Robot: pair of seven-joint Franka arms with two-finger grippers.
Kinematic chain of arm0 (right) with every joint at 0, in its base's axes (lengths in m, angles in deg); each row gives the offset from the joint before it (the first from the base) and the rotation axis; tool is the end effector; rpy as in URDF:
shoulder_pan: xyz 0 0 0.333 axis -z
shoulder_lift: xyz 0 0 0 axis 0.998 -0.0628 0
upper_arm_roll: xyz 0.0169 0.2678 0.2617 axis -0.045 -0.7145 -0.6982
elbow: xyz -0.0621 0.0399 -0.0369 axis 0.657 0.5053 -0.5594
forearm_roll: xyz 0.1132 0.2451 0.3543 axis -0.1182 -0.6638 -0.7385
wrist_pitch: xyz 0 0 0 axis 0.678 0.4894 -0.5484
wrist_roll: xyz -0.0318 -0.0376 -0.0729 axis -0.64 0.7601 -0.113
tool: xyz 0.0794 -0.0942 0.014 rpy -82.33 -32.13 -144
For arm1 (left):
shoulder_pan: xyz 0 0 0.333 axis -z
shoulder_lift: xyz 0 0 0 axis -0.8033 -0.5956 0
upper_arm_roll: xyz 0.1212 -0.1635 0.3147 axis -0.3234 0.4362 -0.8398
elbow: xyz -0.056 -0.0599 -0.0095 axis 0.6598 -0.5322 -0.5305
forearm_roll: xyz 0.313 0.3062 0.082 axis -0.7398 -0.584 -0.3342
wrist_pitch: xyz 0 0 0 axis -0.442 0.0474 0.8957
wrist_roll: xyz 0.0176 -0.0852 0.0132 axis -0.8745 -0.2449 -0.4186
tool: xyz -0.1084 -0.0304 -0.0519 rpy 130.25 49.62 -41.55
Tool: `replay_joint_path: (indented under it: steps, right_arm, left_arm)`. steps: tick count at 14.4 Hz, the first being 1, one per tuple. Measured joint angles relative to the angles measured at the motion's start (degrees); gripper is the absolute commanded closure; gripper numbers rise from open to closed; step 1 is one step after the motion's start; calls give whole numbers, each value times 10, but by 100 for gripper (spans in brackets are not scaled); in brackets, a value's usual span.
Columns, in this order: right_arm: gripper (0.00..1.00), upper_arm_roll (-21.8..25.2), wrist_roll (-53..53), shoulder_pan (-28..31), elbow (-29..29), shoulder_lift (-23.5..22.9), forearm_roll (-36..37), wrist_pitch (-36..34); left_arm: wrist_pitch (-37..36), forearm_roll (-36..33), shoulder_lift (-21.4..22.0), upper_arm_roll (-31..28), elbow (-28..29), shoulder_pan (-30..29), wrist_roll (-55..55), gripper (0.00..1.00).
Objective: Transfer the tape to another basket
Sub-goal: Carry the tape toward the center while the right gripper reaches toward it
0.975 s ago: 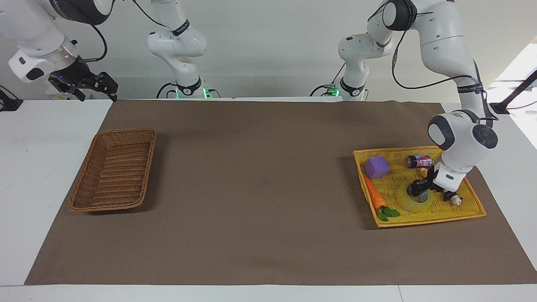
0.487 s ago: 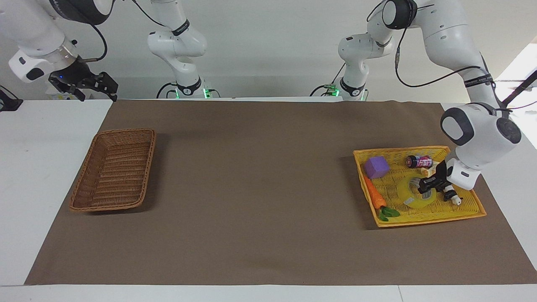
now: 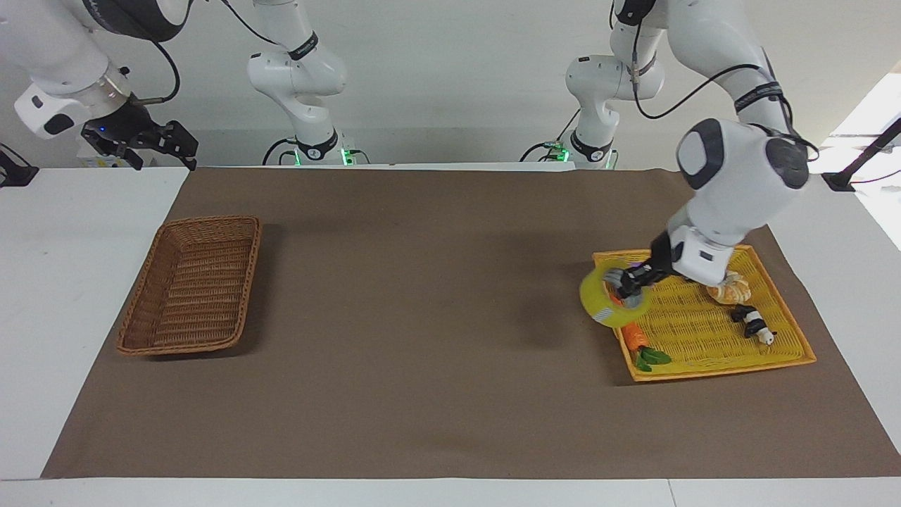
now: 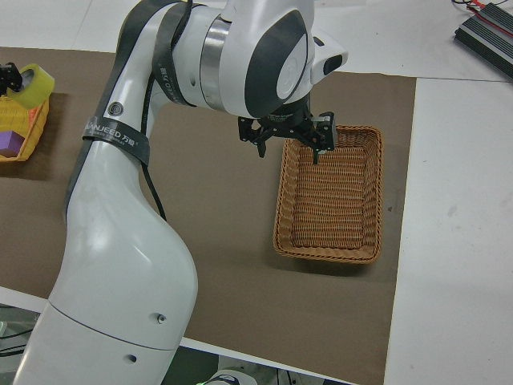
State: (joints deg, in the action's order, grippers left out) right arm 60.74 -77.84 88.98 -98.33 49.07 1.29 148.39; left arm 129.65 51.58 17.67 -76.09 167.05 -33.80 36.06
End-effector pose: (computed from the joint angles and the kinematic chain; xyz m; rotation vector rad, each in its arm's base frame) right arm 0.5465 -0.1258 0.6607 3.1239 -0.0312 -0.3028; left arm 0.6545 -0.2760 0.4985 2.8995 0.3442 -0.1435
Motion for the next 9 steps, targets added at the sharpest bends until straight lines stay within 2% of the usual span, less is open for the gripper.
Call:
replay_joint_path:
  steps: [1,3,6,9]
  right_arm:
    - [0,0,11,0,-1,0,-8,1]
    - [0,-1,24,0,-4,0,-72,12]
    - [0,-2,23,-6,-35,0,-215,61]
    - [0,-4,14,-36,-109,-13,-397,159]
  left_arm:
    - [3,0,0,0,1,37,-28,100]
    - [14,0,0,0,1,86,-75,100]
    - [24,0,0,0,1,101,-86,100]
    - [24,1,0,-1,2,101,-85,100]
